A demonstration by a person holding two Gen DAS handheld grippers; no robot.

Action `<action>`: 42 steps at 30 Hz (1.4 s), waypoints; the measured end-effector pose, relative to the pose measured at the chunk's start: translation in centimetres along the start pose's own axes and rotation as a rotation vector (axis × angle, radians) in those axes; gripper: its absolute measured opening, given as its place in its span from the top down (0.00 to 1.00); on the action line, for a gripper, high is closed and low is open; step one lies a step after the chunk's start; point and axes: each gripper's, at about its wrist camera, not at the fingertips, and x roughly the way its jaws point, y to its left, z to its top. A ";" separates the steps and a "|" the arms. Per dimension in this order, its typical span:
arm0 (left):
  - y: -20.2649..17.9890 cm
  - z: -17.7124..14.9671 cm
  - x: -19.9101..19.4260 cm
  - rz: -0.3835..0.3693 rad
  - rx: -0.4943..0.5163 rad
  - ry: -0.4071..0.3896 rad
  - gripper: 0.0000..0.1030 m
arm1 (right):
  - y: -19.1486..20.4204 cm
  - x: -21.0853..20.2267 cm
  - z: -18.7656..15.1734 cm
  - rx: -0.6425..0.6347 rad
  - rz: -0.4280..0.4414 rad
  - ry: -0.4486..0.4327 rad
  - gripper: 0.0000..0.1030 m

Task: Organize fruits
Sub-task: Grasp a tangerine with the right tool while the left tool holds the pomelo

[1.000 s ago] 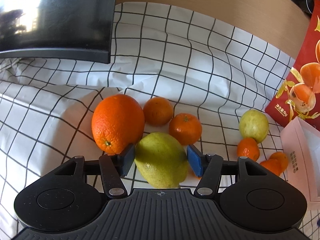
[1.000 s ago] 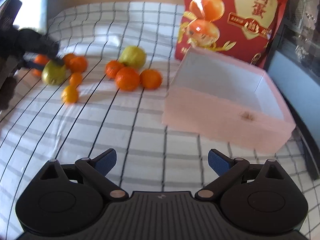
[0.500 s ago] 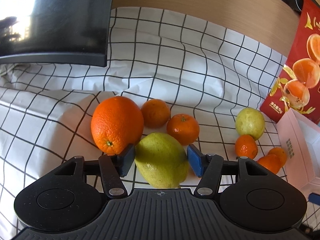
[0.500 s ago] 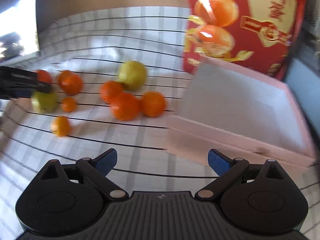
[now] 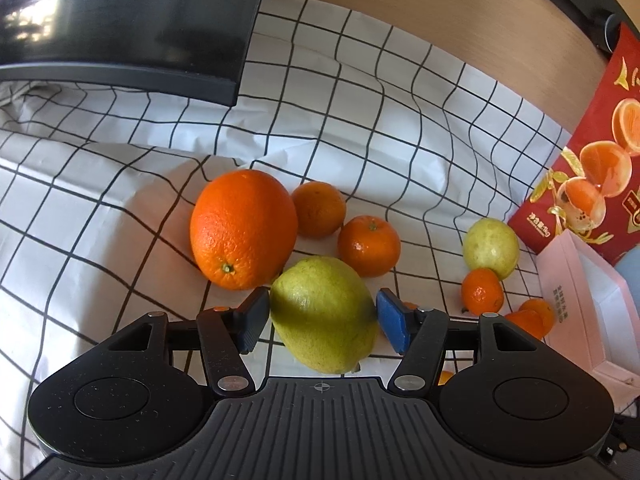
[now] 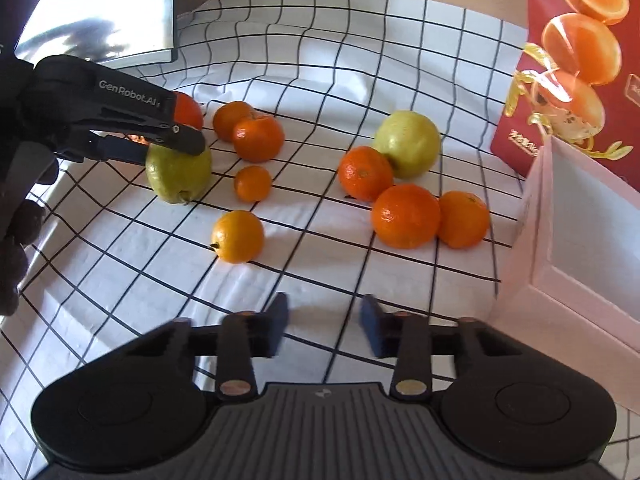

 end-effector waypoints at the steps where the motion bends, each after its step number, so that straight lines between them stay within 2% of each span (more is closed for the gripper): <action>1: 0.1 0.1 0.1 -0.001 -0.013 0.006 0.37 | -0.4 -0.4 -0.2 0.012 -0.002 -0.001 0.75; 5: -0.1 0.7 0.4 0.021 -0.057 0.025 0.37 | -2.4 -1.8 -1.1 0.064 -0.014 -0.006 0.77; 9: -0.5 0.7 0.5 0.045 -0.059 0.024 0.37 | -4.1 -3.2 -2.3 0.104 -0.034 -0.001 0.77; 17: 0.1 -0.2 -0.6 0.014 -0.047 0.030 0.38 | -4.3 -4.7 -3.2 0.094 -0.034 -0.028 0.76; 21: 0.2 -1.6 -2.0 -0.003 -0.013 0.024 0.39 | -2.9 -4.6 -2.0 0.060 0.010 -0.057 0.55; 22: 0.3 -1.8 -2.4 -0.007 -0.009 0.026 0.39 | -2.5 -4.4 -1.6 0.049 0.020 -0.066 0.53; 28: 1.0 -3.3 -3.5 -0.027 -0.021 0.045 0.40 | 1.6 -1.0 1.7 -0.005 0.100 -0.066 0.53; 35: 1.6 -3.0 -3.3 -0.043 -0.069 0.039 0.39 | 5.3 3.1 3.3 -0.103 0.123 -0.033 0.53; 37: 1.7 -2.7 -3.0 -0.043 -0.081 0.033 0.39 | 5.6 3.6 3.5 -0.127 0.130 -0.034 0.56; 39: 1.6 -2.3 -2.7 -0.038 -0.089 0.025 0.39 | 5.9 3.5 3.7 -0.143 0.131 -0.041 0.68; 42: 1.3 -1.7 -2.0 -0.021 -0.096 0.015 0.39 | 5.6 2.7 3.5 -0.126 0.132 -0.040 0.68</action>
